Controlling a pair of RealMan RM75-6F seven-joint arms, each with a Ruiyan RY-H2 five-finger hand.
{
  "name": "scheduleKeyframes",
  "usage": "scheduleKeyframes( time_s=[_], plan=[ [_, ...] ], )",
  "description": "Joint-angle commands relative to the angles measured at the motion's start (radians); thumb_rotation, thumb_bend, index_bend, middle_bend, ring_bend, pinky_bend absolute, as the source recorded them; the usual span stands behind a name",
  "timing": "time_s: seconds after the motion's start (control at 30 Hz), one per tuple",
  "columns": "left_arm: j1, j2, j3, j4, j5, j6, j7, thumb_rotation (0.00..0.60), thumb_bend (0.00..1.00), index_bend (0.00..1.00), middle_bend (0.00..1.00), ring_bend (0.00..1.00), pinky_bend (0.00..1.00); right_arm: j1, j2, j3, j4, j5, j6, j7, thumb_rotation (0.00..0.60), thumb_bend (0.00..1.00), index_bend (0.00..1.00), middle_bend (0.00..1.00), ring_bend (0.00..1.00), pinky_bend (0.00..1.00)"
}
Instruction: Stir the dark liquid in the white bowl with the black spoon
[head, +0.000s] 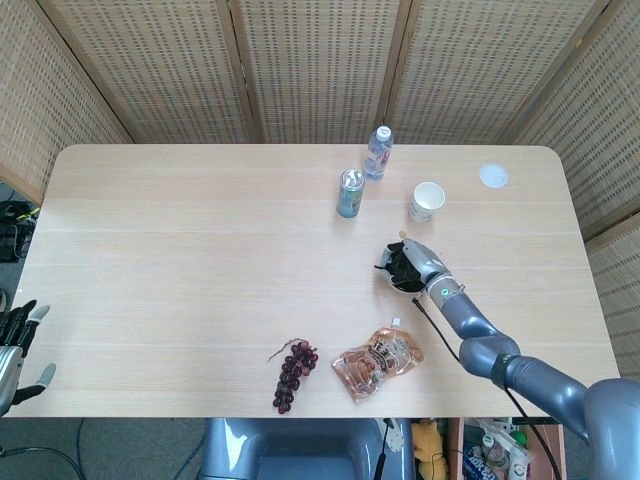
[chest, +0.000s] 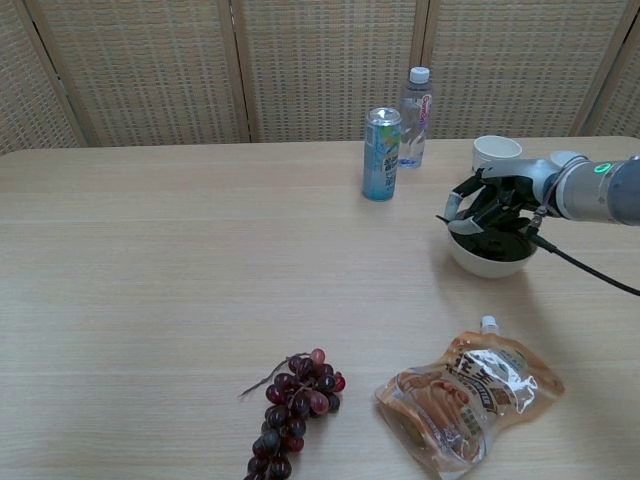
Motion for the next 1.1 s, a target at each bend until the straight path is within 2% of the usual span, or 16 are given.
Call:
scheduleKeyframes(
  time_s=[0.03,0.5,0.87,1.1],
  plan=[
    [-0.001,-0.001,-0.001,0.001,0.002,0.001,-0.001,0.6,0.36,0.0,0.0,0.0,0.0,-0.007,0.008,-0.006,-0.001,0.0,0.004,-0.002,0.6,0.78,0.71,0.98,1.0,1.0],
    [0.005,0.004,0.001,-0.006,-0.005,0.006,0.007,0.6,0.36,0.0,0.0,0.0,0.0,0.029,-0.016,0.015,0.066,-0.002,-0.02,0.011,0.6,0.78,0.71,0.98,1.0,1.0],
    [0.004,0.001,0.002,0.003,-0.001,0.005,-0.002,0.6,0.36,0.0,0.0,0.0,0.0,-0.001,0.019,-0.002,-0.025,-0.02,-0.01,0.021,0.6,0.78,0.71,0.98,1.0,1.0],
    [0.002,0.001,0.001,0.0,0.001,0.005,0.003,0.6,0.36,0.0,0.0,0.0,0.0,-0.008,0.027,-0.008,-0.002,-0.007,-0.009,0.019,0.6,0.78,0.71,0.98,1.0,1.0]
  ],
)
